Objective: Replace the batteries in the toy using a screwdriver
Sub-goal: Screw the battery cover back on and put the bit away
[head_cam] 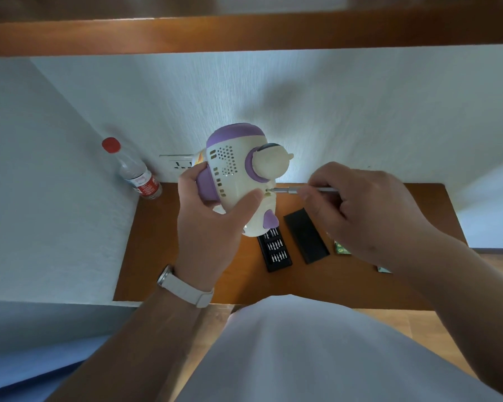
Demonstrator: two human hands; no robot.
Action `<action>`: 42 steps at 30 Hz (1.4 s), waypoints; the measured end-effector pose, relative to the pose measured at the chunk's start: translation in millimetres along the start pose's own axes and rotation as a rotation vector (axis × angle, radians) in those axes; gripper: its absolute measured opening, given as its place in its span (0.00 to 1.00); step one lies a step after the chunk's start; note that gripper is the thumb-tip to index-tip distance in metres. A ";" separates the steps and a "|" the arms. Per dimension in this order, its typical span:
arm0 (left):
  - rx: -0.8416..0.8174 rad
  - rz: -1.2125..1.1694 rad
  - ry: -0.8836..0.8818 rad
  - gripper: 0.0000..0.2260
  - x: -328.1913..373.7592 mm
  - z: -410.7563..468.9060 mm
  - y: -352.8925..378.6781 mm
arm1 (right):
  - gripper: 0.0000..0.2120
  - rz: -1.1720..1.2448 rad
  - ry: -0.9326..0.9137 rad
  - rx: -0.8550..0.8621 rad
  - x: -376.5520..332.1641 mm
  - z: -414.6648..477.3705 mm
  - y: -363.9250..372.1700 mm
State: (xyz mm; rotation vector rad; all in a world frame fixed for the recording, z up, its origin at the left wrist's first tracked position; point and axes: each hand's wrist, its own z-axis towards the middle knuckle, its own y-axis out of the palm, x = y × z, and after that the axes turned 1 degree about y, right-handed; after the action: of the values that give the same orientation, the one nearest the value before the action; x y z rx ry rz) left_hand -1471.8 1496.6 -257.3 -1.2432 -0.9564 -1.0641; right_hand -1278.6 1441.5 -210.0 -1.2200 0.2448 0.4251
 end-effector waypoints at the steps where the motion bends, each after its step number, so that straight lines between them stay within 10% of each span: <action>1: -0.005 -0.009 -0.002 0.31 0.4 -0.3 0.1 | 0.16 0.022 0.005 -0.013 -1.8 -0.7 -2.1; 7: -0.021 -0.027 0.013 0.30 1.9 -4.5 0.0 | 0.05 0.036 -0.009 -0.075 -8.6 -6.8 -11.4; 24: -0.043 -0.010 0.010 0.30 -8.8 -6.1 -0.7 | 0.21 -0.069 -0.011 -0.058 -6.7 -7.6 -3.3; 42: -0.202 -0.248 -0.595 0.30 -152.9 20.9 -12.1 | 0.14 0.986 1.008 -0.211 26.8 -39.1 60.9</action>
State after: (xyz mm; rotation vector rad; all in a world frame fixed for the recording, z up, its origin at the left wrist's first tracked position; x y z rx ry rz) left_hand -1521.4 1531.7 -399.6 -1.6897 -1.5138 -1.0138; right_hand -1279.8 1426.6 -285.7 -1.3785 1.7424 0.6474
